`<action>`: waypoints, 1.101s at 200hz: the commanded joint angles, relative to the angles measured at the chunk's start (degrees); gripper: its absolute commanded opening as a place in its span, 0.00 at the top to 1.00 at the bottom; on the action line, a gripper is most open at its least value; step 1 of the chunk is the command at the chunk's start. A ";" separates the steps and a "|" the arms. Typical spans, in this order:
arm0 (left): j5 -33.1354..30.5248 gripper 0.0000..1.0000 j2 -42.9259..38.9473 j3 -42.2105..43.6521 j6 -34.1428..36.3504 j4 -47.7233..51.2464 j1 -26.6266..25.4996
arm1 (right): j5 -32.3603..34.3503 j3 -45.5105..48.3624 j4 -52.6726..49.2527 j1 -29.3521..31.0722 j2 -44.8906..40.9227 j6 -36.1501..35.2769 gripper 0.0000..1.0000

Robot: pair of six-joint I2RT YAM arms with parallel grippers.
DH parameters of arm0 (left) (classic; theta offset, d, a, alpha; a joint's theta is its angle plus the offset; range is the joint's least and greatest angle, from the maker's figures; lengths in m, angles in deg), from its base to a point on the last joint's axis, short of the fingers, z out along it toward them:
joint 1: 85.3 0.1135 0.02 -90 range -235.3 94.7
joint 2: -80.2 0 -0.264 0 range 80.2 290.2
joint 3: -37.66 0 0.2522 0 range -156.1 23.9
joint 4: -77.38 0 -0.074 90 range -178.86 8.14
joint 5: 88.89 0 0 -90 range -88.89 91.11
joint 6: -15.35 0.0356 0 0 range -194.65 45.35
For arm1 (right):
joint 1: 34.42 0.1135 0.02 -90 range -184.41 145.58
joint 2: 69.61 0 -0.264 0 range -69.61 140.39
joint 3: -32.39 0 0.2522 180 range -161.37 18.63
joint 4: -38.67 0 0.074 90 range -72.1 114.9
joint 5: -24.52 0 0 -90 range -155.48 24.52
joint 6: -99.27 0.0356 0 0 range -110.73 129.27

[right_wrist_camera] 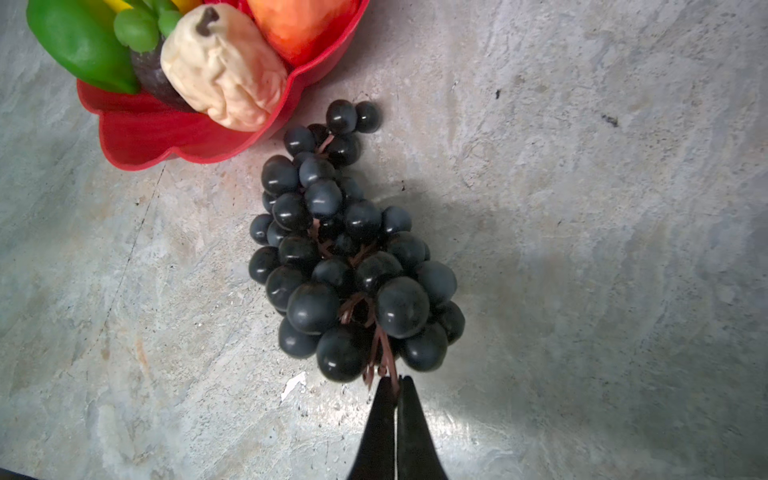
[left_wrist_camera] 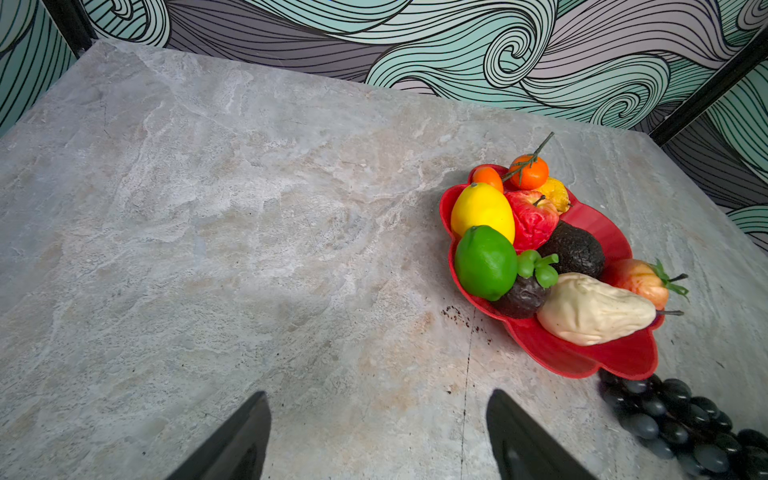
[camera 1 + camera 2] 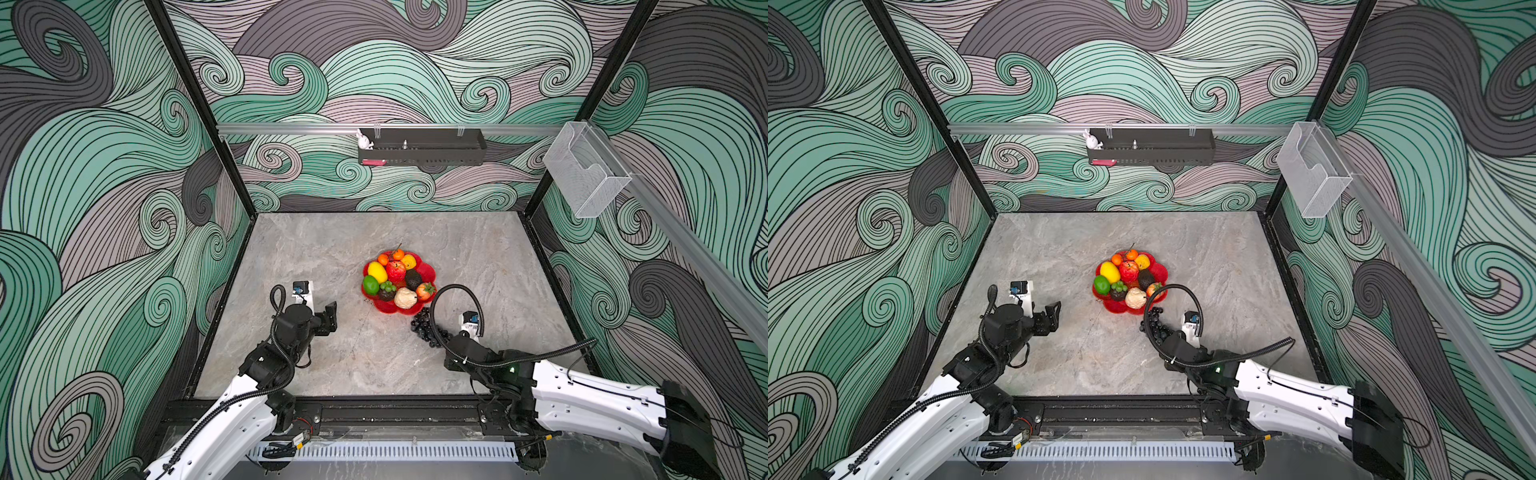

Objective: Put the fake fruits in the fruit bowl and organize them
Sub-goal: 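Carry the grapes over the red bowl with the right gripper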

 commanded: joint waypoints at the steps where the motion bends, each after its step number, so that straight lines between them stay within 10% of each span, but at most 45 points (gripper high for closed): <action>1: -1.25 0.17 0.02 -0.22 0.52 -0.67 -0.49 | -1.78 -0.28 -0.05 -1.76 -2.51 -4.86 1.00; 220: 0.74 0.17 2.54 -0.79 0.95 -1.72 -0.42 | -8.54 -26.04 -8.56 -4.93 5.64 -23.78 1.00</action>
